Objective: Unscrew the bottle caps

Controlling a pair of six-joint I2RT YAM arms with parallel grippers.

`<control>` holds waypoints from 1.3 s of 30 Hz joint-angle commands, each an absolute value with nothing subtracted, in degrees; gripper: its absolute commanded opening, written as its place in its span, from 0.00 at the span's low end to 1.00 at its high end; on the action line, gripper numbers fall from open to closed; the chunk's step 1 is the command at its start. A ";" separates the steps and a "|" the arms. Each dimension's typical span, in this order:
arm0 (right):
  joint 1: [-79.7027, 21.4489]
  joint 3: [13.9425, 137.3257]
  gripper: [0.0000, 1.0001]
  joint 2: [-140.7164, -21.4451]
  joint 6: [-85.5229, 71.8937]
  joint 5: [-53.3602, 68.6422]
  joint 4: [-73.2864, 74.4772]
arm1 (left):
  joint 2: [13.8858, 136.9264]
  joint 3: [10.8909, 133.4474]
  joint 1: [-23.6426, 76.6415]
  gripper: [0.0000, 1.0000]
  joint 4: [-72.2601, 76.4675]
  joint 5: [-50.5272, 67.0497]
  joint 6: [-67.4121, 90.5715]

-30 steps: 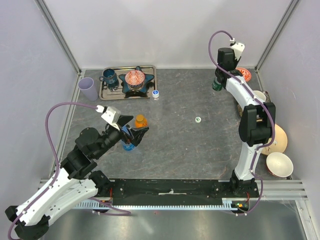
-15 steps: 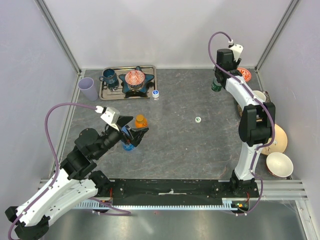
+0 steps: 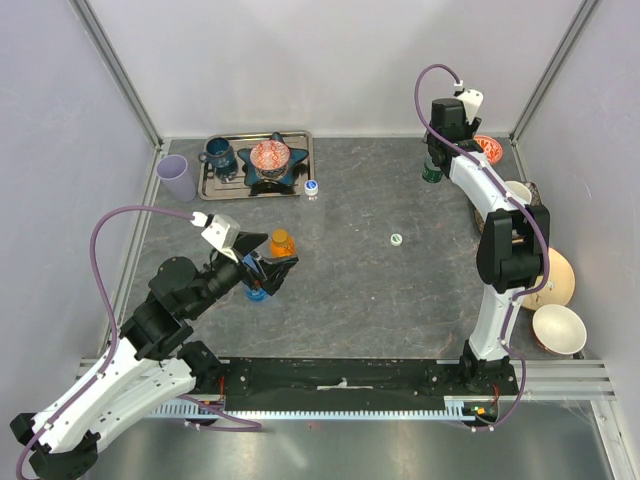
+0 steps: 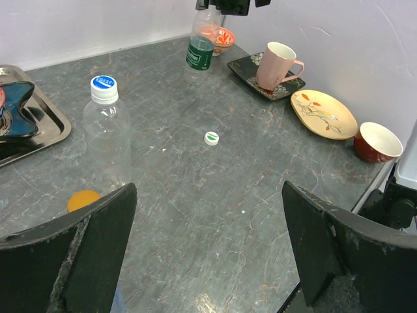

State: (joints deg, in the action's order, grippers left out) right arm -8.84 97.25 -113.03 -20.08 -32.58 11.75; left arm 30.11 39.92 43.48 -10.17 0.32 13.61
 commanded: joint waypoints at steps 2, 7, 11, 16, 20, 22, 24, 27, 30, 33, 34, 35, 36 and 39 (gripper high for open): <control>-9.14 98.00 0.68 -111.44 -20.83 -31.91 11.25 | 29.88 39.82 43.51 0.98 -8.09 1.32 15.38; -9.14 98.35 0.68 -111.45 -20.92 -30.94 11.34 | 29.97 39.82 43.51 0.98 -8.17 1.58 15.38; -9.14 98.79 0.74 -111.62 -21.35 -30.67 11.43 | 30.06 39.99 43.51 0.98 -8.35 1.58 15.38; -9.14 99.40 0.78 -111.80 -21.97 -29.19 11.78 | 29.80 39.99 43.51 0.98 -8.61 1.49 15.38; -9.23 99.67 0.79 -111.62 -22.41 -27.86 11.87 | 29.62 39.64 43.51 0.98 -8.70 1.49 15.73; -9.14 99.93 0.80 -111.53 -22.59 -27.51 11.87 | 29.71 39.64 43.51 0.98 -8.61 1.49 15.82; -9.14 99.93 0.80 -111.27 -22.59 -26.98 11.78 | 29.88 39.73 43.42 0.98 -8.70 1.58 15.82; -9.23 99.84 0.81 -110.22 -23.29 -26.11 12.13 | 29.97 39.90 43.51 0.98 -8.61 1.50 15.64; -9.40 99.93 0.89 -107.85 -24.17 -25.05 13.26 | 29.62 40.08 43.51 0.99 -8.79 1.23 15.47; -9.75 99.32 0.98 -104.16 -25.13 -24.87 15.55 | 29.27 40.78 43.51 0.99 -9.75 0.44 15.12; -9.76 99.06 0.98 -103.37 -25.48 -25.05 16.69 | 29.27 40.96 43.51 0.99 -10.02 0.27 15.03; -9.84 98.88 0.98 -101.53 -25.75 -25.05 18.96 | 29.09 41.22 43.51 1.00 -10.45 0.09 14.94; -10.02 98.62 0.98 -100.64 -26.36 -25.31 20.29 | 29.00 41.31 43.51 1.00 -10.63 0.17 14.94; -11.24 94.32 0.98 -94.85 -27.94 -24.70 23.20 | 28.48 41.57 43.51 1.00 -11.16 0.09 15.03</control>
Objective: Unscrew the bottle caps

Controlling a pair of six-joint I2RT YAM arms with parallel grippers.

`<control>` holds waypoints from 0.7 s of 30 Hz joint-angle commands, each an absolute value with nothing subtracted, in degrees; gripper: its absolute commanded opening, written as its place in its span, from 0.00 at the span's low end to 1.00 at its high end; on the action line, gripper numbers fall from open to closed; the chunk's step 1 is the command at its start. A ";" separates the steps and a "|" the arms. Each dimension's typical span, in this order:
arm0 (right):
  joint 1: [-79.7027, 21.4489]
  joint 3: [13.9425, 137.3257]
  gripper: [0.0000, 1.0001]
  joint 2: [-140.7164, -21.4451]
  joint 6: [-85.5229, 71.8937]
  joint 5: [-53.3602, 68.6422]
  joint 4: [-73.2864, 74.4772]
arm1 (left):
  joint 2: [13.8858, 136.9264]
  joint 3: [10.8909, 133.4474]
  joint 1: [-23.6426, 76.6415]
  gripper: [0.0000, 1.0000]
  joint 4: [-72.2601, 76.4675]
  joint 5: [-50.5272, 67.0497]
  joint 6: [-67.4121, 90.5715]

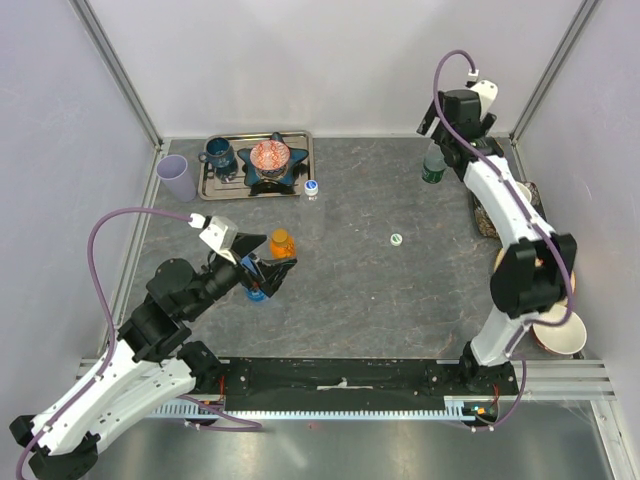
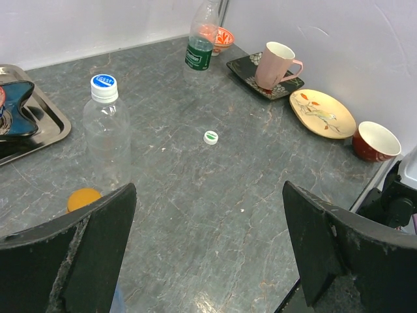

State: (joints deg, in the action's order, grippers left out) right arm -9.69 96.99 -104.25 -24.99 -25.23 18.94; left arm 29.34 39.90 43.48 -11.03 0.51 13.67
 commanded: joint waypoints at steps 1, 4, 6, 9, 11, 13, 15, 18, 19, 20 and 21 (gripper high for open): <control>-12.21 90.57 0.98 -93.01 -28.04 -24.78 23.29 | 28.30 41.57 43.51 1.00 -11.42 -1.39 15.20; -18.88 80.30 0.95 -84.22 -26.38 -19.38 17.78 | 27.25 41.31 43.51 1.00 -12.39 -3.77 15.82; -26.32 75.08 0.94 -78.06 -24.62 -15.84 9.96 | 26.46 40.96 43.51 1.00 -13.27 -5.87 16.43; -34.77 72.06 0.95 -75.76 -23.03 -12.40 6.94 | 25.49 40.69 43.51 1.00 -14.50 -8.42 16.61; -37.86 73.82 0.96 -77.33 -22.50 -11.87 7.38 | 24.44 40.61 43.51 1.00 -15.82 -9.49 16.61; -41.74 76.54 0.97 -78.57 -21.02 -12.04 6.86 | 23.39 40.43 43.50 1.00 -16.87 -10.02 16.79; -44.98 78.12 0.98 -80.68 -19.69 -14.83 4.58 | 22.68 40.08 43.51 1.00 -17.49 -9.93 17.05; -46.49 81.11 0.98 -86.12 -18.46 -16.61 5.53 | 21.01 39.46 43.42 1.00 -18.19 -9.41 17.66; -46.58 83.04 0.98 -87.70 -18.28 -16.79 6.06 | 20.66 39.46 43.50 1.00 -18.45 -9.40 17.84; -46.67 83.84 0.98 -90.67 -18.37 -17.05 6.50 | 19.96 39.46 43.42 1.00 -18.98 -9.40 17.93; -46.84 84.89 0.98 -91.92 -18.28 -17.49 6.59 | 19.69 39.46 43.50 1.00 -19.33 -9.58 18.10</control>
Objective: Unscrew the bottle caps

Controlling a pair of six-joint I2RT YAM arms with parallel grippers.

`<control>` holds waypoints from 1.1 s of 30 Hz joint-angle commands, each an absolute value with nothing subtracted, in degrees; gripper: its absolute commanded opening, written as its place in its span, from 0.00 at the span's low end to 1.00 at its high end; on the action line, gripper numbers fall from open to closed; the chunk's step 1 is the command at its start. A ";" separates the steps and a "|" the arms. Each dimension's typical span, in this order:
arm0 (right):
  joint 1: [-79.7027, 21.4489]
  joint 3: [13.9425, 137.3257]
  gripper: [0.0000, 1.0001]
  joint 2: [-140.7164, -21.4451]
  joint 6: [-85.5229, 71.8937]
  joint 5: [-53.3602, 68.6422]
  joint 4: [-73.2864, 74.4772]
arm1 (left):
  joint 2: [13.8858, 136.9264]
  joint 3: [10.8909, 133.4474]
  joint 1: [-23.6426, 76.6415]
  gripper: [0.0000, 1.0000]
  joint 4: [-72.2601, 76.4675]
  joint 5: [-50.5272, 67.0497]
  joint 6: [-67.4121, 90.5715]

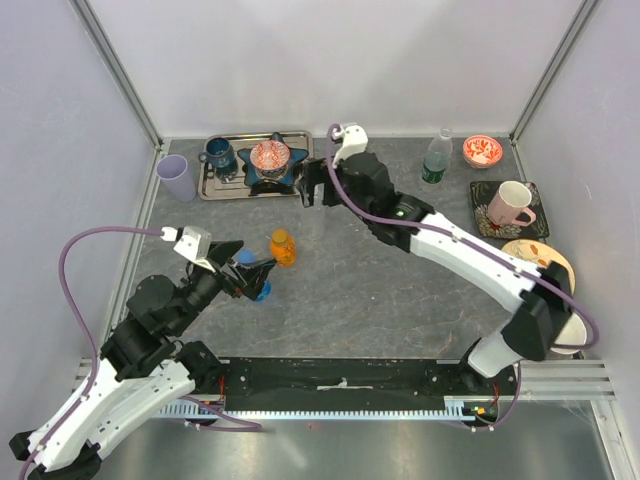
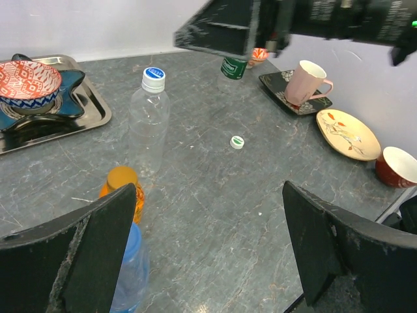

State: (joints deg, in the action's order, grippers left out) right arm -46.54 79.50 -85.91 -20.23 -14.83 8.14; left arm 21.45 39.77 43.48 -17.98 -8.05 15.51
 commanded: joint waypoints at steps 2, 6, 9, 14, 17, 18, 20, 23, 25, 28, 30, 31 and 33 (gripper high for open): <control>-46.85 85.43 0.98 -94.99 -18.37 -19.33 6.42 | 19.25 39.72 43.51 1.00 -19.95 -9.67 18.02; -46.85 86.74 0.98 -98.52 -19.07 -22.32 5.45 | 18.63 39.90 43.51 1.00 -21.27 -9.93 17.76; -46.85 87.80 0.97 -100.63 -19.33 -23.55 4.22 | 18.46 39.73 43.51 0.99 -21.36 -10.02 17.49; -46.85 90.08 0.93 -103.88 -18.81 -23.99 3.43 | 18.63 39.46 43.51 1.00 -21.01 -9.32 17.05; -46.85 90.88 0.88 -105.20 -18.55 -23.82 3.60 | 18.81 39.29 43.51 1.00 -20.92 -9.23 16.88; -46.85 90.88 0.84 -105.38 -18.46 -23.56 3.60 | 18.72 39.20 43.51 1.00 -20.92 -9.40 16.79; -46.76 90.70 0.81 -105.99 -18.81 -23.20 3.78 | 18.81 39.11 43.51 1.00 -21.00 -9.32 16.70; -46.85 89.91 0.75 -106.17 -19.51 -22.68 3.78 | 18.90 39.02 43.51 1.00 -20.83 -9.40 16.52; -46.85 89.12 0.73 -106.00 -19.78 -22.33 3.78 | 18.90 39.02 43.51 0.99 -20.74 -9.40 16.44; -46.85 88.16 0.70 -105.65 -20.13 -22.32 3.78 | 19.25 39.02 43.51 1.00 -20.39 -9.41 16.26; -46.85 87.63 0.63 -105.47 -20.13 -22.15 3.69 | 19.68 38.94 43.51 1.00 -20.04 -9.32 16.17; -46.76 87.45 0.60 -105.21 -20.13 -22.06 3.69 | 19.86 38.94 43.51 1.00 -20.04 -9.32 16.17; -46.85 86.84 0.50 -104.94 -20.13 -21.97 3.69 | 20.21 39.02 43.51 1.00 -19.69 -9.32 16.08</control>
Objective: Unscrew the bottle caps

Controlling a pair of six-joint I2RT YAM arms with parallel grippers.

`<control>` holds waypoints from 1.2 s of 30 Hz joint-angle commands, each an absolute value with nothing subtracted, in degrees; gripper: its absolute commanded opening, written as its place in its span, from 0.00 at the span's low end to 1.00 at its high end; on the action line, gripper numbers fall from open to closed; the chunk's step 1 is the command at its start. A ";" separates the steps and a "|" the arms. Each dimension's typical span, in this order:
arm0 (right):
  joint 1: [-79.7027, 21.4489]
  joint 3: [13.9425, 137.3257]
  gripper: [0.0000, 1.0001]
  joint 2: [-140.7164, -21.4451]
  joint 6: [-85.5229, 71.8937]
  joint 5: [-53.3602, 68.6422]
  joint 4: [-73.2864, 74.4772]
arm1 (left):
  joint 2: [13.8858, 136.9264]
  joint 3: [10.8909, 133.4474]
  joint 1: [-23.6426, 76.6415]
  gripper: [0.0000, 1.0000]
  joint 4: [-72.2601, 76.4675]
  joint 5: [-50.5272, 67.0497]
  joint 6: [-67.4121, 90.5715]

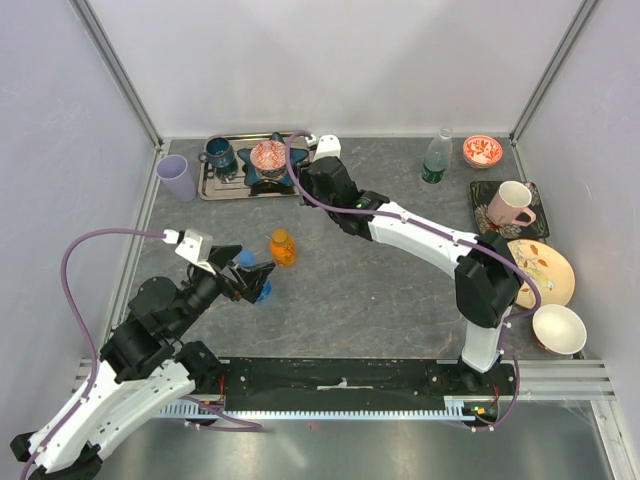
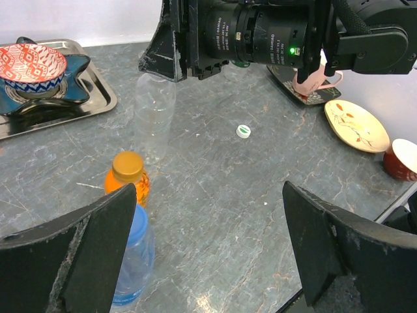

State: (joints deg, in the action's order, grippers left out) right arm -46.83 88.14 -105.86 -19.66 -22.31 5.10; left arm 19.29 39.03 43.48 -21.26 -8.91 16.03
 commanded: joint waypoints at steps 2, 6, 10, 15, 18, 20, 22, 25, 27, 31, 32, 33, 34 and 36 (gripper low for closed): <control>-46.76 86.14 0.47 -104.33 -20.22 -21.80 3.43 | 20.57 39.11 43.51 1.00 -19.42 -9.32 15.91; -46.76 83.50 0.40 -102.58 -20.48 -22.06 2.99 | 21.53 39.46 43.51 0.99 -18.90 -9.40 15.38; -46.58 81.74 0.29 -98.29 -21.00 -22.50 3.42 | 22.58 40.43 43.51 1.00 -17.67 -10.54 13.28; -46.23 80.86 0.17 -87.73 -23.46 -20.23 8.51 | 26.09 44.02 43.51 1.00 -14.95 -12.92 9.06; -46.05 81.91 0.10 -80.45 -23.55 -15.04 14.40 | 30.91 46.92 43.50 1.00 -13.27 -12.92 7.74; -45.79 82.35 0.03 -78.06 -23.64 -11.00 18.79 | 34.61 49.29 43.42 1.00 -12.92 -9.61 7.73; -45.53 82.09 0.00 -74.46 -23.73 -8.54 22.04 | 40.58 53.95 42.98 0.99 -12.57 -5.30 8.69; -45.00 79.64 0.00 -68.74 -24.69 -4.58 23.55 | 47.53 59.49 41.05 0.99 -9.94 8.49 10.54; -44.65 78.23 0.00 -65.15 -25.13 -1.68 24.08 | 50.52 62.12 38.17 0.99 -7.14 18.51 12.64; -44.56 76.47 0.00 -60.83 -26.36 2.63 25.05 | 58.43 63.99 30.86 0.99 -1.61 35.48 19.58; -44.39 75.68 0.00 -60.04 -26.63 2.90 25.22 | 58.88 63.55 29.54 1.00 -0.28 41.77 21.25; -44.38 75.41 0.00 -58.90 -26.54 3.94 25.40 | 59.23 61.72 27.53 0.99 4.17 45.05 24.40; -44.38 75.15 0.00 -58.45 -26.63 4.74 25.31 | 59.67 60.92 26.99 0.99 8.13 47.78 25.48; -44.30 74.71 0.00 -57.57 -27.16 6.75 24.70 | 61.78 60.56 26.81 0.99 9.75 54.82 26.28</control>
